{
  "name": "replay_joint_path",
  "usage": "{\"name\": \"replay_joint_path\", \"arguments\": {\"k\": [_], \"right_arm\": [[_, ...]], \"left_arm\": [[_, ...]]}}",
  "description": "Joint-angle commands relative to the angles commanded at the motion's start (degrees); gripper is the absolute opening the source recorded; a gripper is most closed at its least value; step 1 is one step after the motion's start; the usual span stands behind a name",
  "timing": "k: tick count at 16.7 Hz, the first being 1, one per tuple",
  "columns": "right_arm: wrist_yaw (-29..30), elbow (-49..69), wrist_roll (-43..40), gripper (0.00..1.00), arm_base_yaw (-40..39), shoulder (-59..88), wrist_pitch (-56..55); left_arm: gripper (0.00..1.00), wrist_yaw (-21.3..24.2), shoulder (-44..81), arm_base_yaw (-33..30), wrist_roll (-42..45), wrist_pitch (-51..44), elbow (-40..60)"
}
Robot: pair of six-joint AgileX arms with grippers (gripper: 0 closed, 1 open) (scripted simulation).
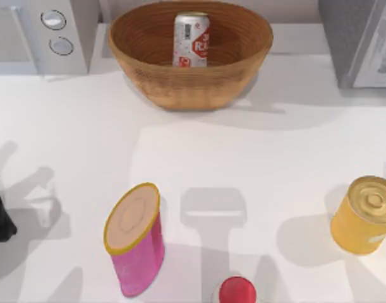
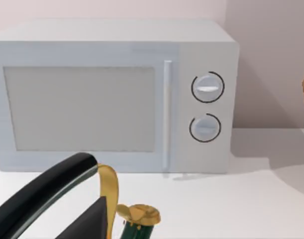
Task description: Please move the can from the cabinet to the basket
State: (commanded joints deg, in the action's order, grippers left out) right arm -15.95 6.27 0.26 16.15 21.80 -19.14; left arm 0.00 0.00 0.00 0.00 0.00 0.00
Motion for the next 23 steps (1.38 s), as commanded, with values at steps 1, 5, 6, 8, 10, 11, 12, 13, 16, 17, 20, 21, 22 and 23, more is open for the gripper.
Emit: {"name": "replay_joint_path", "arguments": {"k": [1, 5, 6, 8, 10, 11, 12, 13, 16, 17, 20, 21, 22, 23], "right_arm": [[-3.2, 1.2, 0.1, 1.00, 3.3, 5.0, -3.9], [-16.7, 5.9, 0.4, 1.00, 17.2, 27.1, -20.2], [-20.0, 7.1, 0.5, 1.00, 20.5, 32.7, -24.2], [-26.4, 9.3, 0.7, 1.00, 26.9, 43.3, -31.7], [-31.9, 11.3, 0.9, 1.00, 32.5, 52.3, -38.4], [-34.4, 12.1, 1.0, 1.00, 35.0, 56.1, -41.3], [-36.5, 12.9, 1.1, 1.00, 37.2, 59.5, -43.9], [-38.4, 13.5, 1.2, 1.00, 39.0, 62.2, -46.1], [-41.7, 14.7, 1.4, 1.00, 42.3, 66.8, -49.8], [-42.0, 14.8, 1.4, 1.00, 42.6, 67.1, -50.1], [-42.0, 14.8, 1.4, 1.00, 42.6, 67.1, -50.1], [-41.8, 14.5, 1.4, 1.00, 42.3, 67.0, -49.9], [-41.8, 14.6, 1.4, 1.00, 42.3, 67.0, -49.9], [-41.9, 15.2, 1.4, 1.00, 42.4, 66.9, -49.3]], "left_arm": [[1.00, 0.0, 0.0, 0.0, 0.0, 0.0, 0.0], [1.00, 0.0, 0.0, 0.0, 0.0, 0.0, 0.0], [1.00, 0.0, 0.0, 0.0, 0.0, 0.0, 0.0], [1.00, 0.0, 0.0, 0.0, 0.0, 0.0, 0.0], [1.00, 0.0, 0.0, 0.0, 0.0, 0.0, 0.0], [1.00, 0.0, 0.0, 0.0, 0.0, 0.0, 0.0], [1.00, 0.0, 0.0, 0.0, 0.0, 0.0, 0.0], [1.00, 0.0, 0.0, 0.0, 0.0, 0.0, 0.0], [1.00, 0.0, 0.0, 0.0, 0.0, 0.0, 0.0], [1.00, 0.0, 0.0, 0.0, 0.0, 0.0, 0.0], [1.00, 0.0, 0.0, 0.0, 0.0, 0.0, 0.0], [1.00, 0.0, 0.0, 0.0, 0.0, 0.0, 0.0], [1.00, 0.0, 0.0, 0.0, 0.0, 0.0, 0.0], [1.00, 0.0, 0.0, 0.0, 0.0, 0.0, 0.0]]}}
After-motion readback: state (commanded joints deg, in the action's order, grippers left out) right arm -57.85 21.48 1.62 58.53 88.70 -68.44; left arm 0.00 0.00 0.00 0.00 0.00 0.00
